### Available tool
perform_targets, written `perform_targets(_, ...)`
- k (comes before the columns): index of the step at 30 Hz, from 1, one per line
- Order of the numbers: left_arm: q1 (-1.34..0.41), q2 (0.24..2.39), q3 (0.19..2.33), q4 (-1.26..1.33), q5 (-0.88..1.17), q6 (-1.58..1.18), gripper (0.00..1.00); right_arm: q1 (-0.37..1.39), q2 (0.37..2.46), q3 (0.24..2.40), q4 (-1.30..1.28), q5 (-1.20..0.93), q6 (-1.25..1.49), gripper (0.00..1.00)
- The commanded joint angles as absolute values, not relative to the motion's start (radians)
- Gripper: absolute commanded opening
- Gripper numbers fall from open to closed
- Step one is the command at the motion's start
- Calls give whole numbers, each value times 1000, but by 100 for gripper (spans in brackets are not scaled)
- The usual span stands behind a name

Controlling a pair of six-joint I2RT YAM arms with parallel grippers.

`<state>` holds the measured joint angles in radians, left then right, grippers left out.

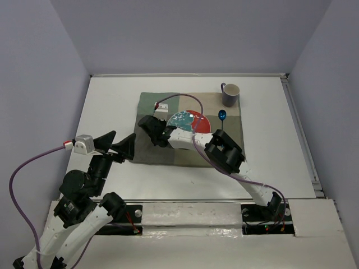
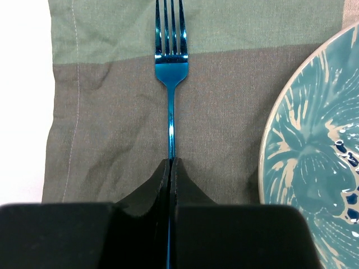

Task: Set the dinner table for one person

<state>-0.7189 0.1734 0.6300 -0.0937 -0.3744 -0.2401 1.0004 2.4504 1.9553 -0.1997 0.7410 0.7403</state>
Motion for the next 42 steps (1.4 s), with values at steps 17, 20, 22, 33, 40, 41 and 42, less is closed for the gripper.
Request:
perform_targets(17, -724, 178, 621, -35, -387, -225, 99, 1023, 2398, 1964, -255, 736, 874, 3)
perform_targets(20, -724, 179, 621, -38, -388, -224, 99, 1023, 2402, 1967, -256, 735, 876, 31)
perform_targets(22, -724, 181, 623, -40, -391, -222, 99, 1023, 2398, 1971, -256, 726, 874, 42)
perform_targets(33, -724, 219, 634, -71, -477, -229, 99, 1023, 2105, 1818, -121, 687, 671, 77)
perform_targets(40, -724, 333, 718, -155, -607, -247, 99, 996, 1696, 1496, -36, 698, 519, 100)
perform_targets(41, -724, 351, 733, -164, -612, -245, 99, 996, 1633, 1447, -20, 684, 446, 100)
perform_targets(42, -724, 385, 750, -166, -608, -232, 99, 996, 1500, 1351, -12, 678, 411, 100)
